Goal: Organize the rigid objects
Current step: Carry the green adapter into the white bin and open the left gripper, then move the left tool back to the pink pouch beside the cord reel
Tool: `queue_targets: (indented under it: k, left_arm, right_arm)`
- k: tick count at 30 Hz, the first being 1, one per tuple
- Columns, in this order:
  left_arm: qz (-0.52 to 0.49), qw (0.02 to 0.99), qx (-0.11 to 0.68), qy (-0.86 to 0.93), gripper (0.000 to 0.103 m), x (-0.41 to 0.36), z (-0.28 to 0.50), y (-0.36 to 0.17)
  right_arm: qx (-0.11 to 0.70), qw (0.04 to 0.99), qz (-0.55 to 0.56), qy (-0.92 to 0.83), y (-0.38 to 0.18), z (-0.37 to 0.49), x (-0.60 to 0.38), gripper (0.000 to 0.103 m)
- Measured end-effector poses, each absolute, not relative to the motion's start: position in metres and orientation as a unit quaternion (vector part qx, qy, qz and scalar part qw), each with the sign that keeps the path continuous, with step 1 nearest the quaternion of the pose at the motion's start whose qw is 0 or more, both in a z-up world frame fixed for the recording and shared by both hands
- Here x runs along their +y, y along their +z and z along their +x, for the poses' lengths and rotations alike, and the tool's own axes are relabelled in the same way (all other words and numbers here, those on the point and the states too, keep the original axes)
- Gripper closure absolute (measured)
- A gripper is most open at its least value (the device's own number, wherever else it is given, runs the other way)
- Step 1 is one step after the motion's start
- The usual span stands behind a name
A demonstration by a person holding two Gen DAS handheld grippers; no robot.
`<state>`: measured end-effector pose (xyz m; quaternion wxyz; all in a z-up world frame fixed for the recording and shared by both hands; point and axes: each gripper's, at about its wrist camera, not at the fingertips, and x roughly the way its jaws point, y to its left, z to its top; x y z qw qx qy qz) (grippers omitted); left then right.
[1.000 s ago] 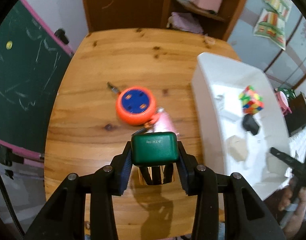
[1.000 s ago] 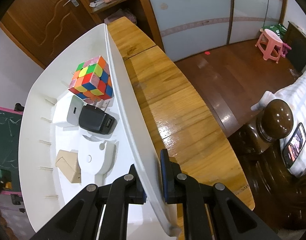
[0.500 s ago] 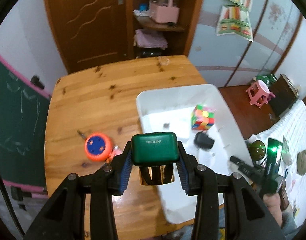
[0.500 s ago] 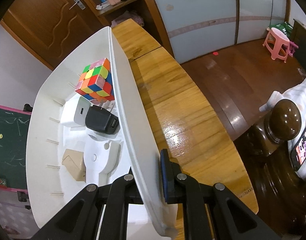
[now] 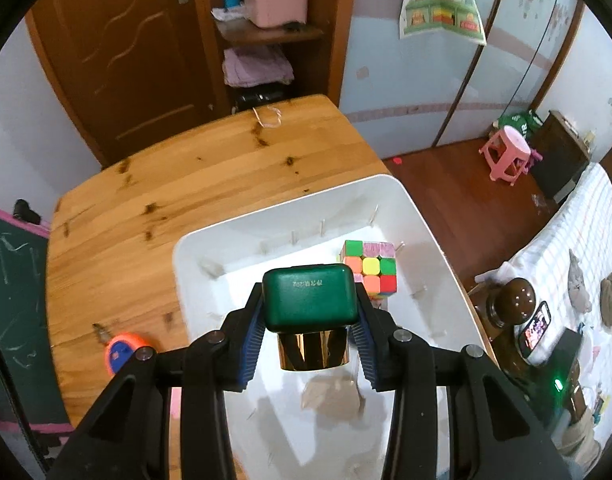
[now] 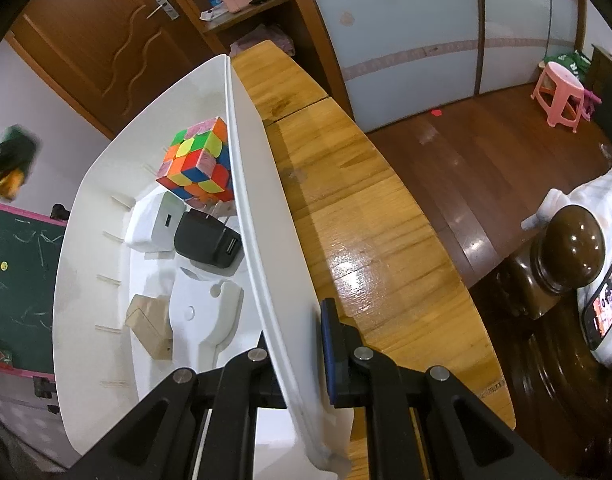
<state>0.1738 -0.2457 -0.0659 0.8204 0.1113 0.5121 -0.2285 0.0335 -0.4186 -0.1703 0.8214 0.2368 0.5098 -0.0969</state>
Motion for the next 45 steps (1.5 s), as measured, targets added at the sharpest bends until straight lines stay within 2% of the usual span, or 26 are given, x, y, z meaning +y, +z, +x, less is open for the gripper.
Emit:
queue_targets:
  k: [11,24,27,29,32,45]
  left_arm:
    - [0.096,0.791,0.564,-0.215,0.059,-0.281,0.22,-0.144]
    - [0.076,0.768,0.61,-0.178,0.058,-0.272,0.241,-0.19]
    - [0.068,0.761,0.62,-0.18,0.055,-0.268,0.24,-0.191]
    - [0.061,0.76,0.62,-0.184,0.048,-0.266,0.239,-0.188]
    - [0.059,0.764,0.614,-0.186,0.044,-0.263,0.238,-0.182]
    - [0.064,0.782,0.583,-0.209,0.041,-0.24,0.212,-0.121]
  right_arm:
    - [0.508,0.824,0.234,-0.093,-0.17,0.032,-0.419,0.092]
    - [0.509,0.824,0.23,-0.095,-0.169,0.033,-0.417,0.092]
    - [0.509,0.824,0.228,-0.096,-0.169,0.034,-0.417,0.092]
    - [0.51,0.824,0.225,-0.097,-0.169,0.034,-0.416,0.092]
    - [0.511,0.824,0.223,-0.1,-0.169,0.034,-0.416,0.092]
    - [0.512,0.822,0.221,-0.111,-0.167,0.036,-0.412,0.092]
